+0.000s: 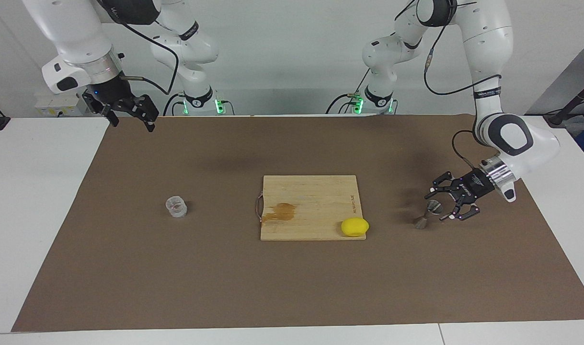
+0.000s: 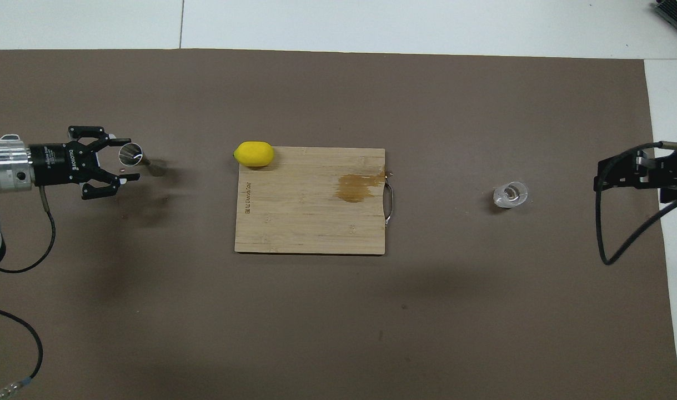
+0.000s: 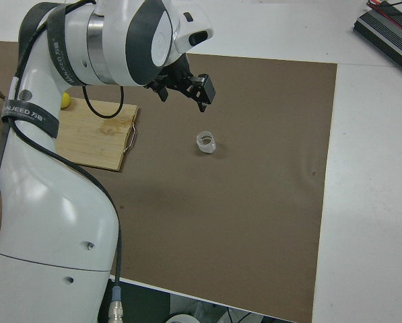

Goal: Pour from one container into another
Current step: 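Reach the open left gripper toward the small metal cup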

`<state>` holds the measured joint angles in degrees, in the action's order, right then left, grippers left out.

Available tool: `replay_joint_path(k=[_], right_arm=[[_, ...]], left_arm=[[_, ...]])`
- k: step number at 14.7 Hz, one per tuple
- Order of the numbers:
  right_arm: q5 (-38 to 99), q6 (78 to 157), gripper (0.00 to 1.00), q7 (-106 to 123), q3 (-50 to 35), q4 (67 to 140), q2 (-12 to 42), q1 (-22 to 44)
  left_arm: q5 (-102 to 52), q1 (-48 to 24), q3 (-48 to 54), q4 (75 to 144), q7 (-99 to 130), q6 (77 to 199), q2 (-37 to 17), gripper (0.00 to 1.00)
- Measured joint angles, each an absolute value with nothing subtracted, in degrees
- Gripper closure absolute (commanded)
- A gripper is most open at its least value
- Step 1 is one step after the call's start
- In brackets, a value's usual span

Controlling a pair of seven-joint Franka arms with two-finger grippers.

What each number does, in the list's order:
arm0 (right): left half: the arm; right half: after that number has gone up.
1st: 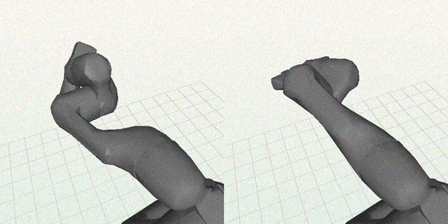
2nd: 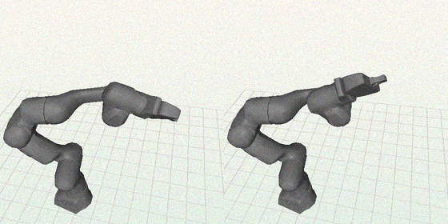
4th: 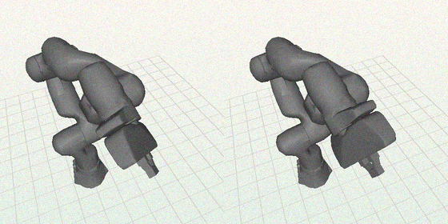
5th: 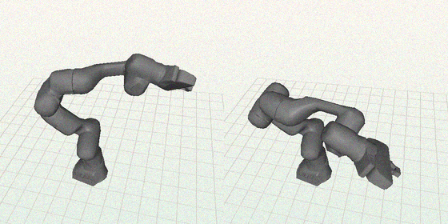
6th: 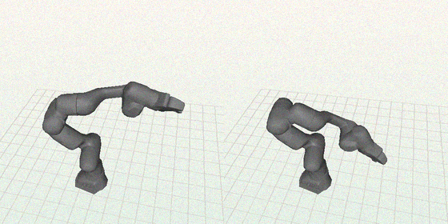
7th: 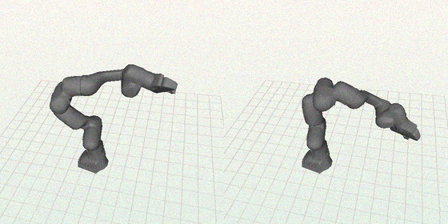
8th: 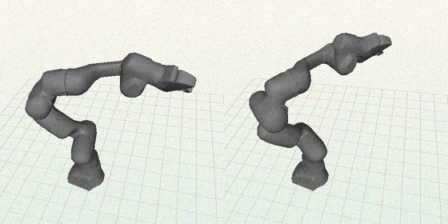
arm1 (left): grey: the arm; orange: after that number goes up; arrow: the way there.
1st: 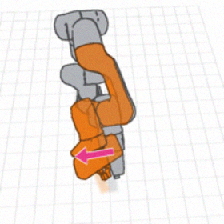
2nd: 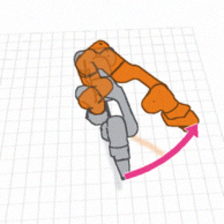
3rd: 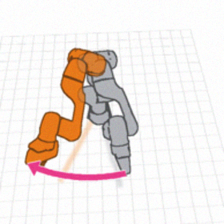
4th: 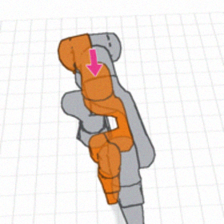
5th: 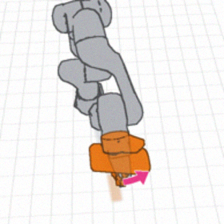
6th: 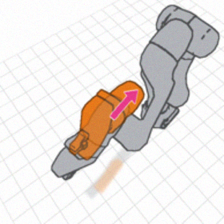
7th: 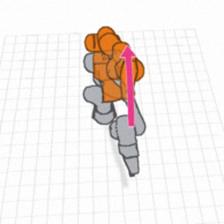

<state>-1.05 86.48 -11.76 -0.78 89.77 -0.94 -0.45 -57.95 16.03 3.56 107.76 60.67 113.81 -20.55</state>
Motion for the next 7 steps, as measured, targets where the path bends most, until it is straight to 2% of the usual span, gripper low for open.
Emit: replay_joint_path(k=[4, 7], right_arm=[[-1.1, 86.5, 0.01, -11.8, -0.8, 89.8, -0.9, -0.4], [-1.1, 86.5, 0.01, -11.8, -0.8, 89.8, -0.9, -0.4]], left_arm=[[-58.2, 16.0, 3.6, 108.4, 60.7, 113.7, -20.0, 0.19], [-58.2, 16.0, 3.6, 108.5, 60.7, 113.5, -19.8, 0.23]])
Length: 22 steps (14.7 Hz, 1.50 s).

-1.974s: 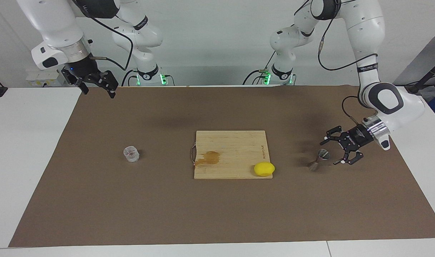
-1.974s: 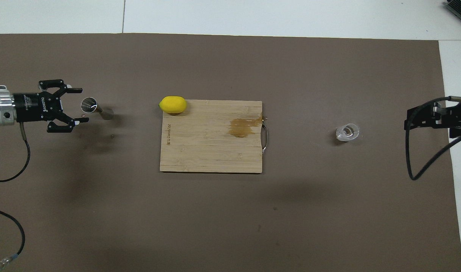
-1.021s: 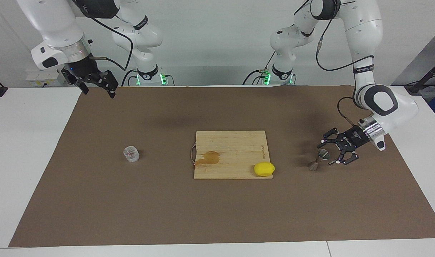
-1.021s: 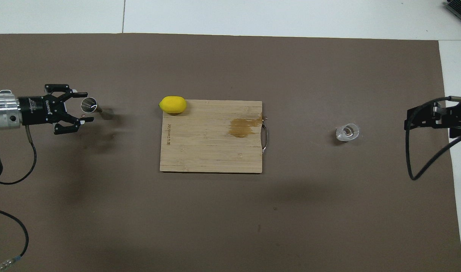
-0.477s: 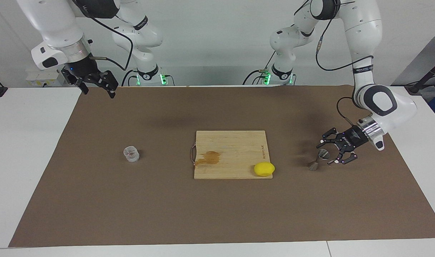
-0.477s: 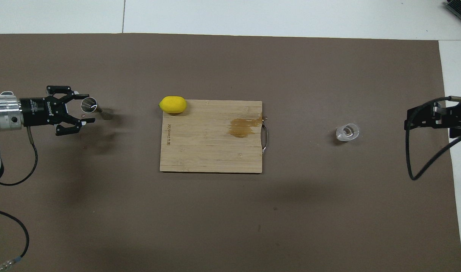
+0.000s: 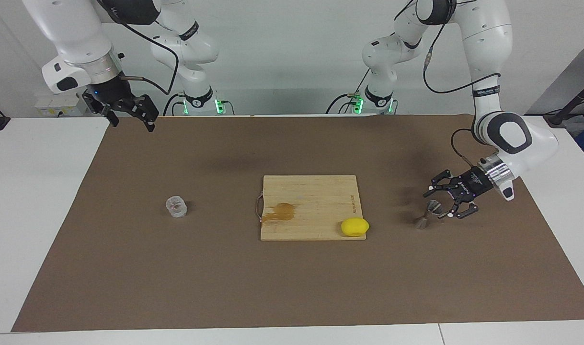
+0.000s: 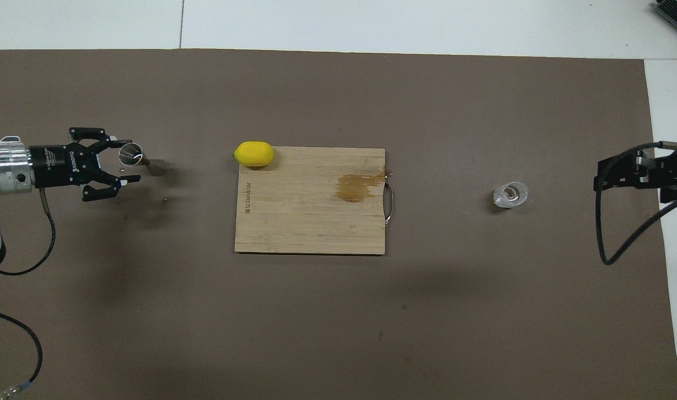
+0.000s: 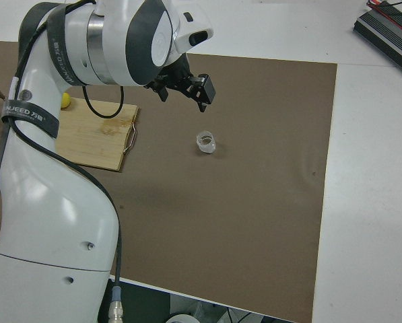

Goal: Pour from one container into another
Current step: 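Reach the open left gripper toward the small metal cup, then close the left gripper around the small metal cup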

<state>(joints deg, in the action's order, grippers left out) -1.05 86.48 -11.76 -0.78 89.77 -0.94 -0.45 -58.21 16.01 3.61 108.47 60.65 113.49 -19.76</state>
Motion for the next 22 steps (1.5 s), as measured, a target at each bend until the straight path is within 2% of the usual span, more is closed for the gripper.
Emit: replay_joint_path(k=[3, 5, 7, 8, 10, 22], right_arm=[[-1.1, 86.5, 0.01, -11.8, -0.8, 89.8, -0.9, -0.4], [-1.1, 86.5, 0.01, -11.8, -0.8, 89.8, -0.9, -0.5], [-1.0, 86.5, 0.01, -11.8, -0.8, 89.8, -0.9, -0.5], [-1.1, 86.5, 0.01, -11.8, -0.8, 89.8, -0.9, -0.5], [-1.1, 86.5, 0.01, -11.8, -0.8, 89.8, -0.9, -0.5], [-1.1, 86.5, 0.01, -11.8, -0.8, 89.8, -0.9, -0.5]], left_arm=[[-58.2, 16.0, 3.6, 108.5, 60.6, 113.4, -19.7, 0.25], [-58.3, 16.0, 3.6, 108.5, 60.6, 113.4, -19.7, 0.34], [-58.3, 16.0, 3.6, 108.6, 60.6, 113.4, -19.7, 0.74], [-58.3, 16.0, 3.6, 108.7, 60.6, 113.4, -19.7, 0.88], [-58.3, 16.0, 3.6, 108.9, 60.6, 113.4, -19.7, 1.0], [-58.4, 16.0, 3.6, 109.2, 60.6, 112.8, -19.7, 1.0]])
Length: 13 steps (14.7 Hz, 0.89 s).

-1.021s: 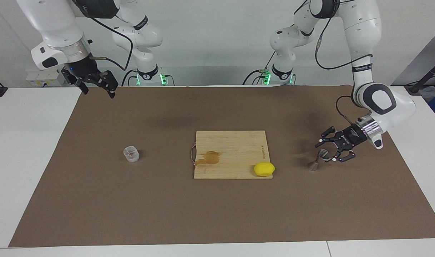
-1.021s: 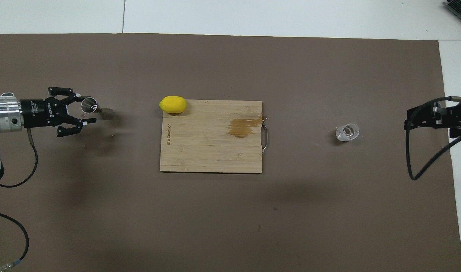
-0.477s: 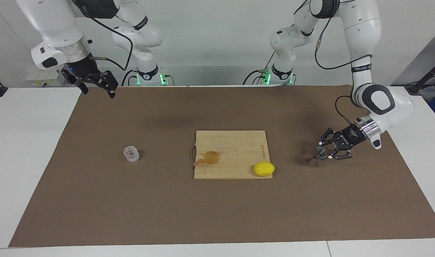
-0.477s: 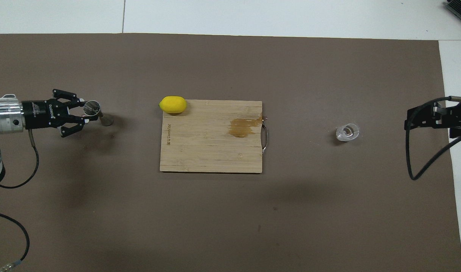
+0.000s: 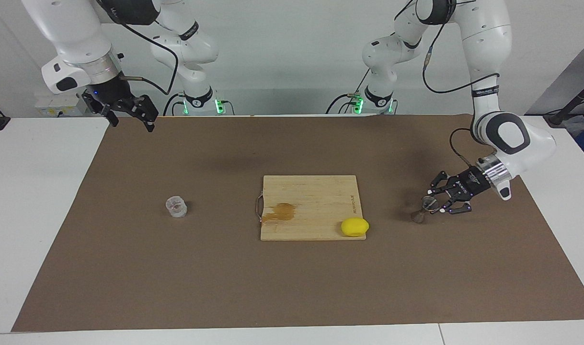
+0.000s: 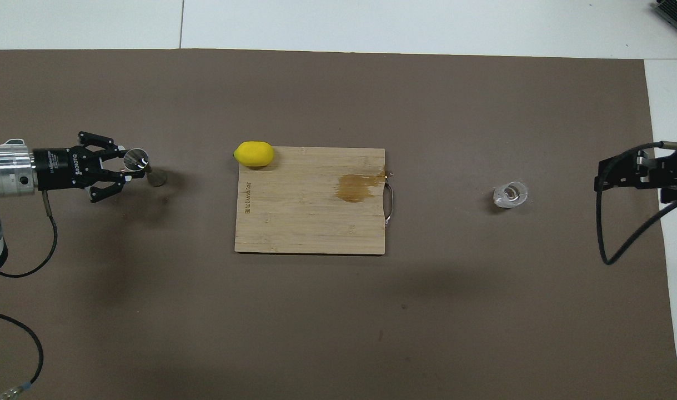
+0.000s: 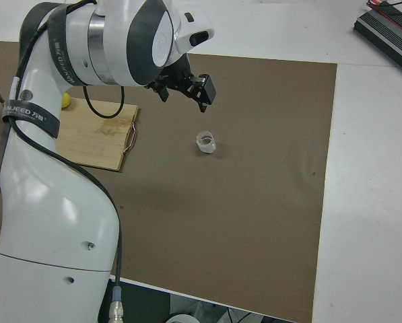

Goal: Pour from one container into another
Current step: 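Close the left gripper around the small metal cup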

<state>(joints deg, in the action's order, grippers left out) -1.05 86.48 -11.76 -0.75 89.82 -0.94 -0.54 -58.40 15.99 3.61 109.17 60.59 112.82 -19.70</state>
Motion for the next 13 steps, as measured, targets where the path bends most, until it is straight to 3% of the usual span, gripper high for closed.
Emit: replay_joint_path(k=[13], right_arm=[[-1.1, 86.5, 0.0, -11.8, -0.8, 89.8, -0.9, -0.6]], left_arm=[[-68.0, 16.1, 3.3, 109.2, 59.9, 106.6, -18.5, 1.0]])
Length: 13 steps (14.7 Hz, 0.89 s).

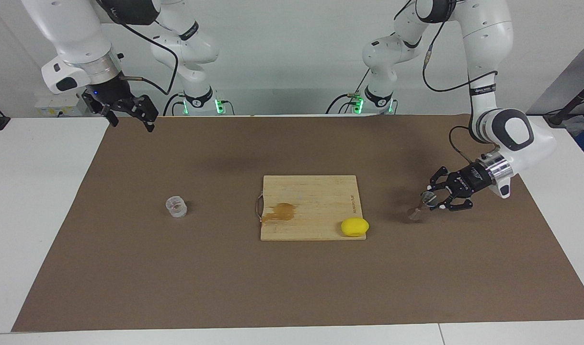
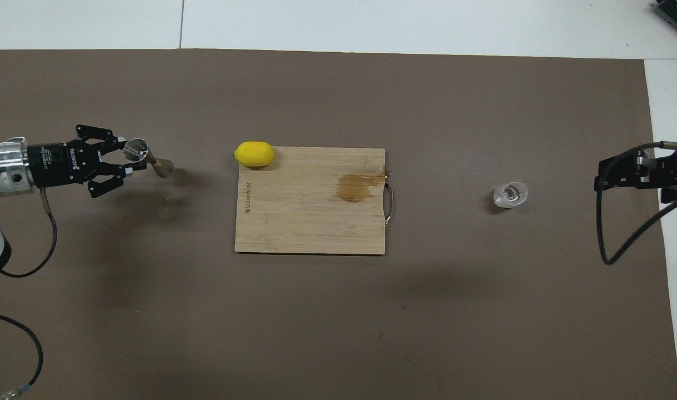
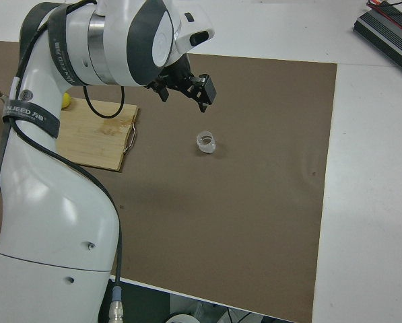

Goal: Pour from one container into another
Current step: 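Close the left gripper around the small metal cup, then lift the metal cup with the left gripper and carry it over the board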

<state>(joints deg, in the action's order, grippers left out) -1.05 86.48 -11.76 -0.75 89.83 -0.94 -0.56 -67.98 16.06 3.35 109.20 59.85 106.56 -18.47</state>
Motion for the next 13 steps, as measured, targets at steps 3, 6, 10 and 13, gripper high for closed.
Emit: replay_joint_path(k=[3, 6, 10, 13], right_arm=[[-1.1, 86.5, 0.0, -11.8, -0.8, 89.8, -0.9, -0.6], [-1.1, 86.5, 0.01, -11.8, -0.8, 89.8, -0.9, -0.6], [-1.0, 86.5, 0.0, -11.8, -0.8, 89.8, -0.9, -0.6], [-1.1, 86.5, 0.0, -11.8, -0.8, 89.8, -0.9, -0.6]], left_arm=[[-70.5, 14.6, 3.9, 109.2, 59.3, 105.1, -17.9, 1.0], [-74.2, 9.7, 4.0, 110.8, 59.2, 107.7, -15.4, 1.0], [-79.6, 0.8, 4.1, 116.4, 59.2, 117.5, -9.9, 1.0], [-84.8, -4.9, 4.1, 118.8, 59.2, 124.9, -8.5, 1.0]])
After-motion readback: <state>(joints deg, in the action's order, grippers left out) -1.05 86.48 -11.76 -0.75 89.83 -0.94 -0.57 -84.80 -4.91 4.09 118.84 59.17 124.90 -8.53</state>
